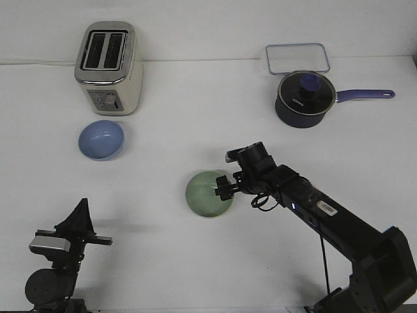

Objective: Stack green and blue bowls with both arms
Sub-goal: 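Release the green bowl and retract the right gripper to rest, then reach the left gripper to the light blue bowl and grasp its rim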

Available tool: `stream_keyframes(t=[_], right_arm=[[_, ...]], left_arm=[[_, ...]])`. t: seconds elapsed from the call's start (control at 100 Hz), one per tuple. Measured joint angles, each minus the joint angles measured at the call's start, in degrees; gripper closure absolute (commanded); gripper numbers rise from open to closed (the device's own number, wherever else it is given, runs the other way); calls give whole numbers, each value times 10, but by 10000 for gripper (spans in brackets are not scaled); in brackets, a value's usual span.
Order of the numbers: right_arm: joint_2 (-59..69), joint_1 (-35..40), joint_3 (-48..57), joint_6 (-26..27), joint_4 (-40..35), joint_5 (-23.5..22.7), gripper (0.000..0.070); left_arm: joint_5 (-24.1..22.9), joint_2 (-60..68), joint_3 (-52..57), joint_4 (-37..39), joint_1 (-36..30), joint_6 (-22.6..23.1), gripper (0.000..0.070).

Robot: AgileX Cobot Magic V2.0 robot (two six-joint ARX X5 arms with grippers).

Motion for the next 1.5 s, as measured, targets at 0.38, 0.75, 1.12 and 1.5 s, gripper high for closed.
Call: stream_keyframes(t=[0.38, 0.75, 1.12, 1.5], right_arm=[[-164, -113, 0, -61, -54, 59, 205], [-318, -216, -43, -140, -50, 75, 205], [-505, -243, -258, -142, 85, 77, 205], [-626, -243, -311, -142, 93, 90, 205]], left_arm=[[0, 0, 0, 0, 0, 0, 688], [0, 0, 0, 0, 0, 0, 688], [0, 0, 0, 0, 0, 0, 688], [0, 0, 1, 0, 0, -1, 688]])
